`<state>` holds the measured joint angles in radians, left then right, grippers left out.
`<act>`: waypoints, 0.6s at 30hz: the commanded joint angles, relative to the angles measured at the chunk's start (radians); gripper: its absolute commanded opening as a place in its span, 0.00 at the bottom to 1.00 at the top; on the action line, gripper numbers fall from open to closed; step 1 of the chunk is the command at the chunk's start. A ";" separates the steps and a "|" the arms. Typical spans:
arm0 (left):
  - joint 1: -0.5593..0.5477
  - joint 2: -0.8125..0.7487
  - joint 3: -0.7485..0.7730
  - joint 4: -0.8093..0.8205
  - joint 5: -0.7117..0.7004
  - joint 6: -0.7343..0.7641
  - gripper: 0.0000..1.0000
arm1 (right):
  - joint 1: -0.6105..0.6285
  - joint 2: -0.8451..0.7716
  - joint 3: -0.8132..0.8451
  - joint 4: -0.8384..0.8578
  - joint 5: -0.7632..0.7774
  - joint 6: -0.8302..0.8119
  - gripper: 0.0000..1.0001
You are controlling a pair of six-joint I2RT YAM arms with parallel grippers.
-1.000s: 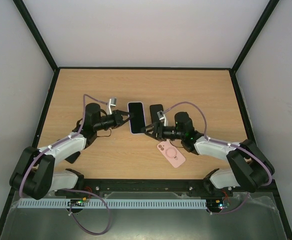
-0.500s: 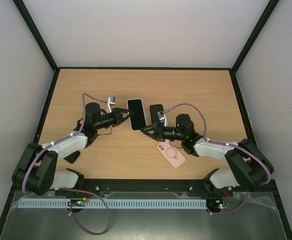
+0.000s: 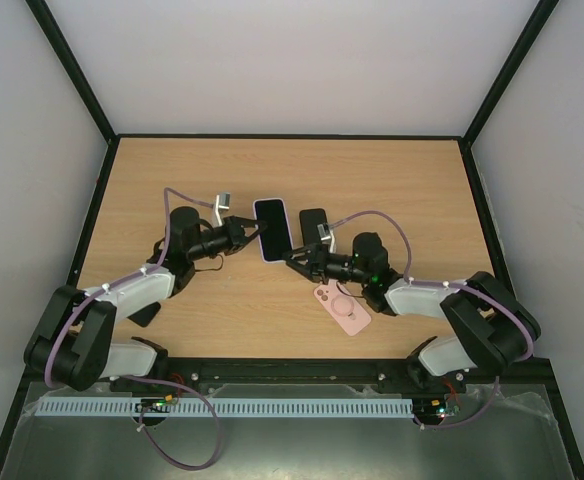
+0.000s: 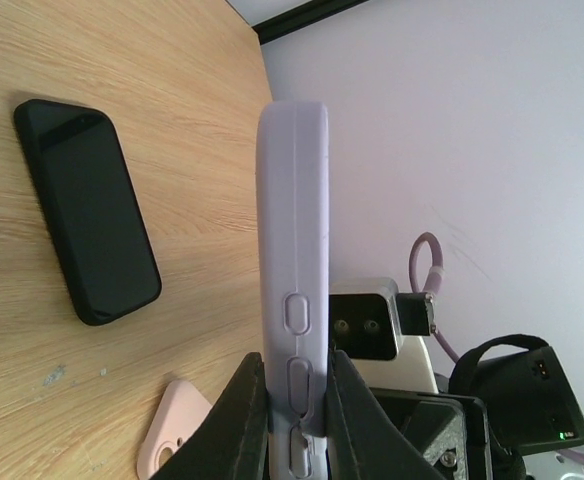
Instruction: Put the phone into the phone case
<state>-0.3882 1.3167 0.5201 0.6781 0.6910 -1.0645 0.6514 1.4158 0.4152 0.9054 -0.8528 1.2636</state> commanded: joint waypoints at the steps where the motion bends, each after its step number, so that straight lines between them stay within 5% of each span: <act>1: -0.003 -0.013 -0.006 0.086 0.036 -0.008 0.03 | 0.002 0.001 -0.010 0.066 0.035 0.000 0.44; 6: -0.003 -0.015 -0.007 0.086 0.039 -0.008 0.03 | 0.002 0.000 -0.013 0.077 0.038 0.008 0.46; 12: -0.003 -0.016 0.006 -0.037 -0.010 0.098 0.03 | 0.002 -0.014 -0.013 0.069 0.044 0.001 0.09; 18: -0.004 0.020 0.053 -0.181 -0.037 0.223 0.03 | 0.001 0.003 -0.008 0.028 0.062 -0.016 0.02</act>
<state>-0.3878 1.3163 0.5373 0.6083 0.6960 -0.9909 0.6514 1.4162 0.3992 0.9100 -0.8135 1.2800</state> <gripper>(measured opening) 0.090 0.083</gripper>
